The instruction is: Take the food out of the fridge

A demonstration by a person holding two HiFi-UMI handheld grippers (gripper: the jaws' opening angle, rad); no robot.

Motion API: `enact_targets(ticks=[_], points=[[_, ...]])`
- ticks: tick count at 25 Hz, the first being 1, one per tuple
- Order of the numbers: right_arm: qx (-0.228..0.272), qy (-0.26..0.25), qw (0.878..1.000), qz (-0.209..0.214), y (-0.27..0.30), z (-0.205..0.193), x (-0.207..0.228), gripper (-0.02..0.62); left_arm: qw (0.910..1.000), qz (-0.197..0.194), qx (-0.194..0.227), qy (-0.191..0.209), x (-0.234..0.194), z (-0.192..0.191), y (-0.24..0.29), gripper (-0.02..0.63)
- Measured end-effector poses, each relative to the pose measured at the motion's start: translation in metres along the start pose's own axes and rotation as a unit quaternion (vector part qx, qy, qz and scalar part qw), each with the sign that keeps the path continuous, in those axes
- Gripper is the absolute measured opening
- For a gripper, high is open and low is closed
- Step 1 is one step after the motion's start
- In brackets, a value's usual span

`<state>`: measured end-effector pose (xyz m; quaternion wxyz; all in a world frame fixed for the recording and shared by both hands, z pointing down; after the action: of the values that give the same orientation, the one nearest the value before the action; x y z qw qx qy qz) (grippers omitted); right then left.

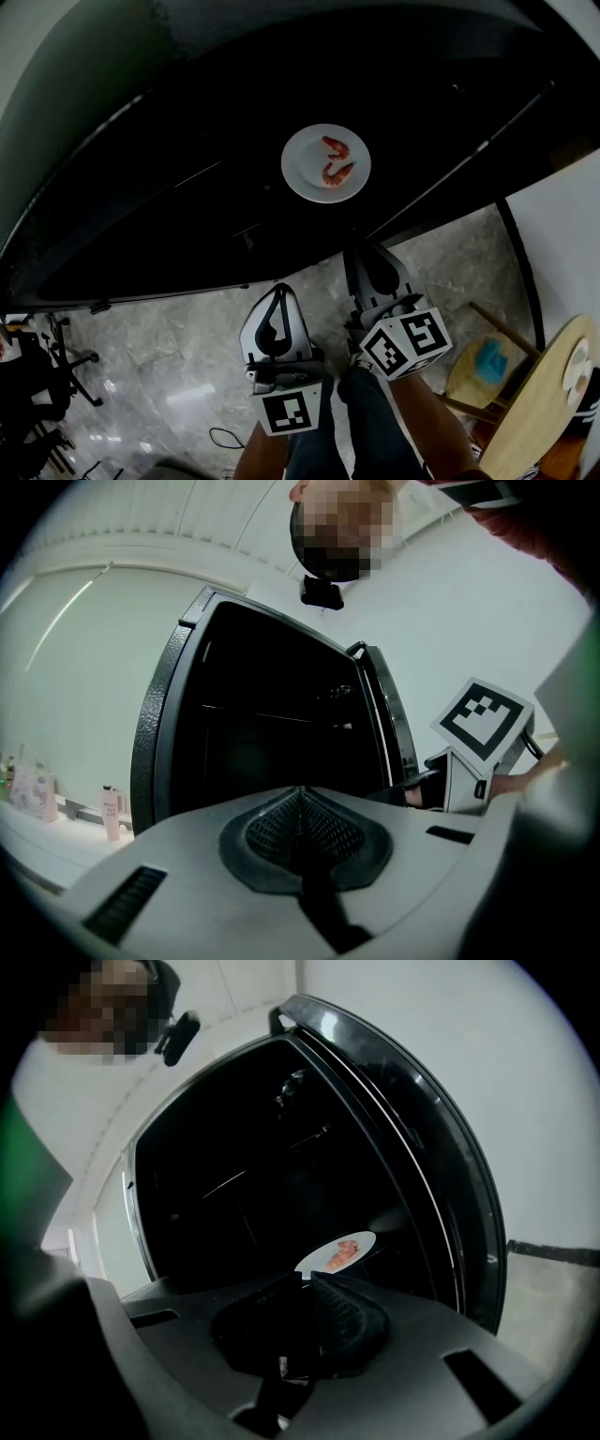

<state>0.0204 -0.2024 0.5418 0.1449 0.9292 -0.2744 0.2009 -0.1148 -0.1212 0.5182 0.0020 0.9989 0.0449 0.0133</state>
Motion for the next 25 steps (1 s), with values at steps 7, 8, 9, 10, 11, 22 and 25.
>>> enact_targets(ticks=[7, 8, 9, 10, 11, 22, 25], points=[[0.003, 0.051, 0.999, 0.005, 0.013, -0.003, 0.0, 0.025, 1.0, 0.001, -0.008, 0.001, -0.007, -0.005, -0.004, 0.012], [0.004, 0.058, 0.998, 0.003, 0.015, -0.003, 0.001, 0.025, 1.0, 0.001, -0.009, 0.001, -0.008, -0.005, -0.004, 0.012], [0.005, 0.065, 0.998, 0.002, 0.016, -0.003, 0.002, 0.025, 1.0, 0.0, -0.009, 0.002, -0.009, -0.006, -0.005, 0.012], [0.006, 0.071, 0.997, 0.0, 0.018, -0.003, 0.003, 0.025, 0.9999, -0.001, -0.01, 0.003, -0.009, -0.006, -0.006, 0.012], [0.007, 0.077, 0.997, -0.002, 0.019, -0.003, 0.003, 0.026, 0.9999, -0.001, -0.011, 0.004, -0.01, -0.007, -0.006, 0.014], [0.009, 0.141, 0.99, -0.008, 0.032, -0.007, 0.008, 0.053, 1.0, 0.001, -0.008, 0.003, -0.015, -0.006, -0.008, 0.012], [0.01, 0.163, 0.987, -0.009, 0.036, -0.009, 0.009, 0.068, 1.0, 0.001, -0.008, -0.001, -0.016, -0.006, -0.009, 0.012]])
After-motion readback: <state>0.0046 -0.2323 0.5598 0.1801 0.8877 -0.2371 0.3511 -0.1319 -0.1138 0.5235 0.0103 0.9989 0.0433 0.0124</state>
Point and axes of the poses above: the fingertips, and each gripper's own axes: y forward along the fingers, x to its right, z out of its top, the point moved 6 cm from there along -y, backward along the fingers, and after that the axes turned 1 degree about z, right-handed, at the moved point
